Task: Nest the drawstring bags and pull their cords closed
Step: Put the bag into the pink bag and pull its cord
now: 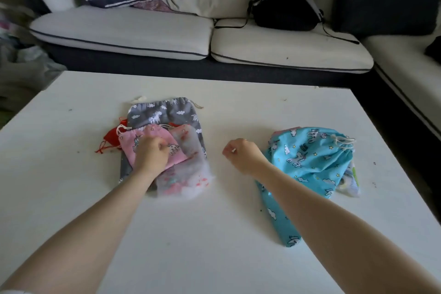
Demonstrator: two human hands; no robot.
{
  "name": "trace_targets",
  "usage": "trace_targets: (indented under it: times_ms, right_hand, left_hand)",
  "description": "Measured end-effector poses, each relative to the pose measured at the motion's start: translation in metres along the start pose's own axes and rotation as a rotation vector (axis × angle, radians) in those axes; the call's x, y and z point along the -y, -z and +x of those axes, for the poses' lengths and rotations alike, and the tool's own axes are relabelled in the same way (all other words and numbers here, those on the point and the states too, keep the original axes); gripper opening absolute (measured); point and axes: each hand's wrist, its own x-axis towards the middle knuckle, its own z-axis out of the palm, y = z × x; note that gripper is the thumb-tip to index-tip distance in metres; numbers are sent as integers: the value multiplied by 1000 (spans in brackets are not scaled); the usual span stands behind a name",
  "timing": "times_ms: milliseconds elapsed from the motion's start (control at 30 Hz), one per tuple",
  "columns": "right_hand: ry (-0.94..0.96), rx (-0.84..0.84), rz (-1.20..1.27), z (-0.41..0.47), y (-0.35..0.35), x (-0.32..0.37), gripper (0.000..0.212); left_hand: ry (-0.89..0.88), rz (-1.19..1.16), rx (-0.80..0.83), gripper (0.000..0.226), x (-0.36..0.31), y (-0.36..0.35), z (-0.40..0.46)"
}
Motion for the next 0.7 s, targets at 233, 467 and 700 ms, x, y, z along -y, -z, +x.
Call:
trace_targets:
  times_ms: [233, 467, 700]
  right_hand:
    - [-41, 54, -27, 19, -27, 31, 26]
    - [-52, 64, -1, 24, -43, 43, 25]
    - [-194, -107, 598, 20, -25, 56, 28]
  left_hand:
    - [305, -178, 63, 34, 47, 12, 20]
    - [412, -351, -30, 29, 47, 26, 21]
    - [-159, -706, 150, 15, -52, 58, -27]
